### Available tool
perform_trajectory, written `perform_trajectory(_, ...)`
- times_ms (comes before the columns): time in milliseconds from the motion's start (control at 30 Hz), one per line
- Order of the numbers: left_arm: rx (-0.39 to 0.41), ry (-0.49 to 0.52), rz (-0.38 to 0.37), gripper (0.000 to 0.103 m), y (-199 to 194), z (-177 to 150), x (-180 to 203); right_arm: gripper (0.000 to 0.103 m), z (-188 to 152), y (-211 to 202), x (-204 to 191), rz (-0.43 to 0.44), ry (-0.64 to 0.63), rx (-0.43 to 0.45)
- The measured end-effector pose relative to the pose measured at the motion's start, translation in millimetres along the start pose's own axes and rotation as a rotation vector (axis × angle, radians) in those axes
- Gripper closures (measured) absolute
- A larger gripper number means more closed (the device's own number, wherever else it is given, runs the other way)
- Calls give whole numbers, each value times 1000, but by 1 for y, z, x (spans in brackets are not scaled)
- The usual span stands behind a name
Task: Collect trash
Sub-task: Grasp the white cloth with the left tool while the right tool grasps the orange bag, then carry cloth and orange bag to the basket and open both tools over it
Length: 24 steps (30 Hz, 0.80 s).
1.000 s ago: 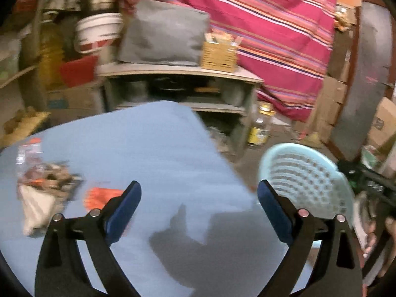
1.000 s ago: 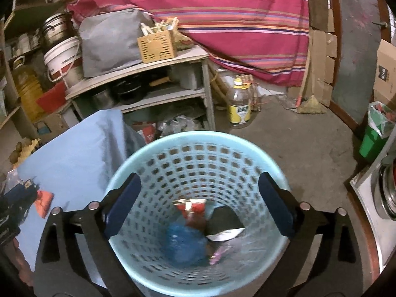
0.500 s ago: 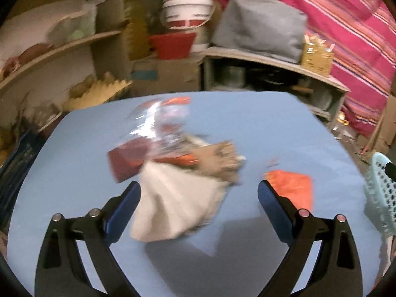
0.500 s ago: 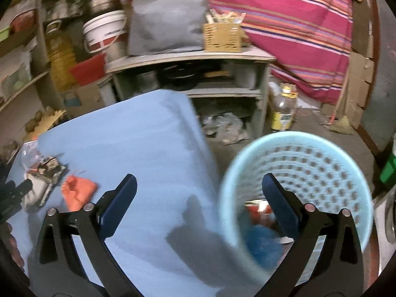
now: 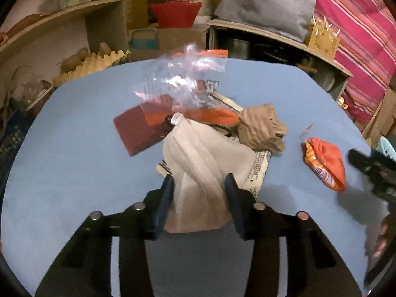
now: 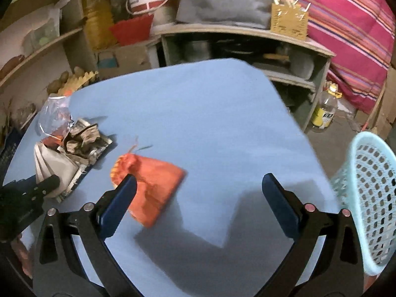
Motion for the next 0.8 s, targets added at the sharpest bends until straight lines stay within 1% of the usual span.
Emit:
perform_trajectory(67,13,-2,-9,71,-9,1,-2,5,0,8,-10,-9,-11,-20)
perform_trajectory(200,57,24,-18,72,-33,4,-5,6,-1,20,-27,-27,-56,-59)
perform_trajectory(233,71,37,-15,72,-40,4,-6,10,-1,24,-31,-28,-72,-69)
perform_trajectory(267,79,42,-12,72,-44,4,-6,19,-1,26,-35,-29,-83,-76)
perform_trajectory(300,90,47,-11,72,-51,4,-8,24,-2,27,-37,-25,-88,-82)
perform_trajectory(367,106,44,-8,72,-60,5,-13,41,-3,29,-41,-2,-95,-90)
perform_trajectory(400,113,38,-4,72,-64,6,-15,47,-3,28,-43,10,-103,-87)
perform_trajectory(433,120,29,-4,72,-67,8,-17,60,-3,27,-45,24,-115,-84)
perform_trajectory(467,127,15,-8,72,-70,9,-20,66,-3,26,-46,27,-126,-79)
perform_trajectory(500,131,5,-8,72,-72,11,-21,69,-2,24,-46,28,-133,-72)
perform_trajectory(533,136,-8,-7,72,-73,12,-23,75,-3,24,-47,36,-134,-69)
perform_trajectory(567,136,-15,-8,72,-74,14,-24,79,-3,22,-45,48,-128,-68)
perform_trajectory(667,144,-22,-6,72,-76,18,-21,85,-1,13,-36,65,-110,-50)
perform_trajectory(800,154,-14,-12,72,-78,19,-11,87,2,-7,-23,68,-98,-4)
Point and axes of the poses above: each gripper's, at about its wrist camera, not at the fingertips, and y roughly the way its jaws point, x to its right, z to its top, the point moved 2 cm from there along y, roughly the way its jaws point, and after that the axes turned 4 degrees about -z, right-handed, at the moved point
